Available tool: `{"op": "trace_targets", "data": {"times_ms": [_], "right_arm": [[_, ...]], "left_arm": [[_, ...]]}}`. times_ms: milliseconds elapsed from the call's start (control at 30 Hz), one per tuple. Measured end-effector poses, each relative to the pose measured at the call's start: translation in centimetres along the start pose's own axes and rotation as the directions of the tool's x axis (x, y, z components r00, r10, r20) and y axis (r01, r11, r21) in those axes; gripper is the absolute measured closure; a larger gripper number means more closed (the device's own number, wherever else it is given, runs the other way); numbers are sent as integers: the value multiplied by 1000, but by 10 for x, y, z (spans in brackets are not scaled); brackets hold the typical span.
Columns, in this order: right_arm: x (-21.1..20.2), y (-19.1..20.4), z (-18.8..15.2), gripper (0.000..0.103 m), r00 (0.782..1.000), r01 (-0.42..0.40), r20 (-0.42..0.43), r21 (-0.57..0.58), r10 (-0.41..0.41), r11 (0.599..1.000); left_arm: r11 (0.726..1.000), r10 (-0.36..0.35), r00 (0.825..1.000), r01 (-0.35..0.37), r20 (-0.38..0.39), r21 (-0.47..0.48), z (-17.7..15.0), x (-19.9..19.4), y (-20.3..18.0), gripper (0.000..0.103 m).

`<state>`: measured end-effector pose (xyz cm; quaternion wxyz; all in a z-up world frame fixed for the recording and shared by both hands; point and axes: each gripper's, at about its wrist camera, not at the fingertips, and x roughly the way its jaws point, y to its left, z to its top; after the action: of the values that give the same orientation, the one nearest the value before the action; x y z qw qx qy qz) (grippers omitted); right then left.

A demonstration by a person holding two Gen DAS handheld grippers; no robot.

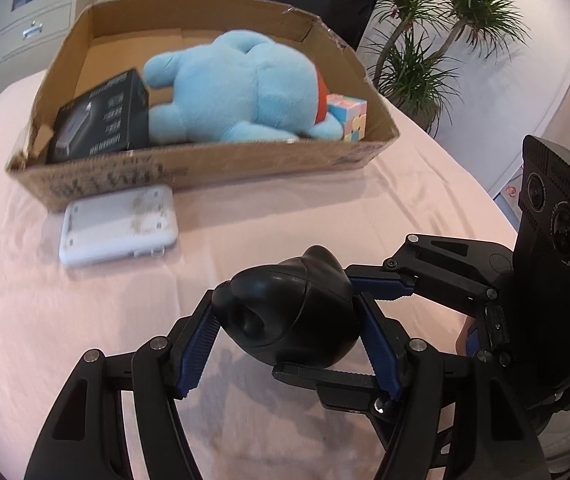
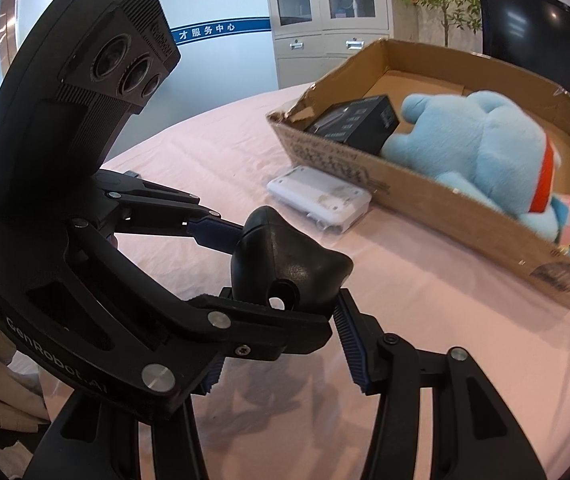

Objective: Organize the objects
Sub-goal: 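Lift and carry the black gadget over the box with both grippers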

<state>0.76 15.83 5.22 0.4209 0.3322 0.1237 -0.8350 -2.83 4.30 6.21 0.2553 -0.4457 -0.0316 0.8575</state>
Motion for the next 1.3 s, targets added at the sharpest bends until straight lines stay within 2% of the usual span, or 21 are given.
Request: {"op": "trace_targets", "data": {"times_ms": [300,600,733,933,1300], "right_arm": [[-14,-15,29,56,997,59,56,-18,-58,998],[-9,-35,63,56,991,98,96,-15,-96,995],[-7,-46,79,56,988,104,118,-19,-101,994],[15,-62,98,56,988,117,104,-21,-114,993],[31,-70,125,56,984,143,109,-41,-138,989]], "left_arm": [[998,4,998,-8,55,66,41,-11,-4,36],[995,-7,997,-1,82,99,83,-11,10,36],[995,4,996,-13,94,97,100,-10,18,36],[996,8,997,-14,77,83,118,4,36,36],[997,20,996,-26,84,68,146,9,58,36]]}}
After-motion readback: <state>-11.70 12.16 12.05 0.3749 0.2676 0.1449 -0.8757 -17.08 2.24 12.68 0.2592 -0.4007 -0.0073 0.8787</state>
